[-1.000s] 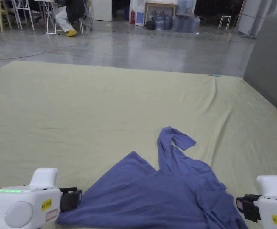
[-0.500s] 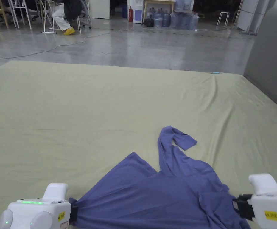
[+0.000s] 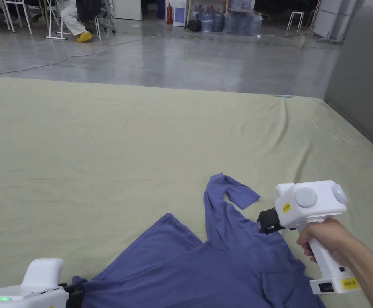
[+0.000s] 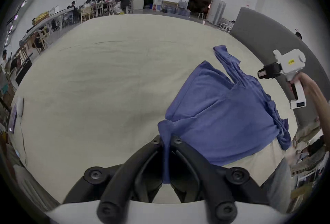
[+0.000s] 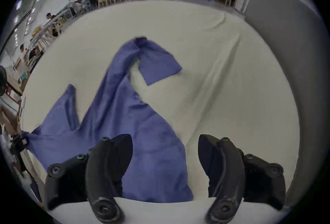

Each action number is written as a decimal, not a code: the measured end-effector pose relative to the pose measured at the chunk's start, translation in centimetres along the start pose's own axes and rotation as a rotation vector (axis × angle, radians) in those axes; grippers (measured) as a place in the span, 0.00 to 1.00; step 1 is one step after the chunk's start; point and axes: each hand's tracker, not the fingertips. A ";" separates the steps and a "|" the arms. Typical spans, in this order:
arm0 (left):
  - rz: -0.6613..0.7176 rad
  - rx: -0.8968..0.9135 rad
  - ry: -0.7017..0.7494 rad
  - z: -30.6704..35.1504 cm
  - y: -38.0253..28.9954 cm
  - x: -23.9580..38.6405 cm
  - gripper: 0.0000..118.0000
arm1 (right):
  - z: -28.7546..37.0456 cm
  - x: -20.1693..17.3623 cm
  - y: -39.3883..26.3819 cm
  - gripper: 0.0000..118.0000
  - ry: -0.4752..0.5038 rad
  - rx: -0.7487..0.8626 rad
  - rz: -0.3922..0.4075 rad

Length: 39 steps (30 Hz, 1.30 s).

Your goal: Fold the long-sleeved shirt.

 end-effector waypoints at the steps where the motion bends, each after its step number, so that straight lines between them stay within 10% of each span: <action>1: 0.003 -0.001 -0.002 0.0 0.0 -0.1 0.00 | -0.8 0.1 0.1 0.64 0.001 -0.020 -0.013; 6: 0.000 -0.006 -0.001 -0.4 0.1 0.0 0.00 | -3.1 -1.7 -1.4 0.00 -0.065 -0.069 0.065; 17: 0.032 0.156 -0.016 2.6 6.9 0.0 0.00 | 9.9 0.2 0.3 0.00 -0.018 0.145 0.055; 39: -0.092 0.861 0.133 27.9 52.9 8.9 0.00 | 53.6 1.7 25.9 0.00 -0.206 0.957 -0.109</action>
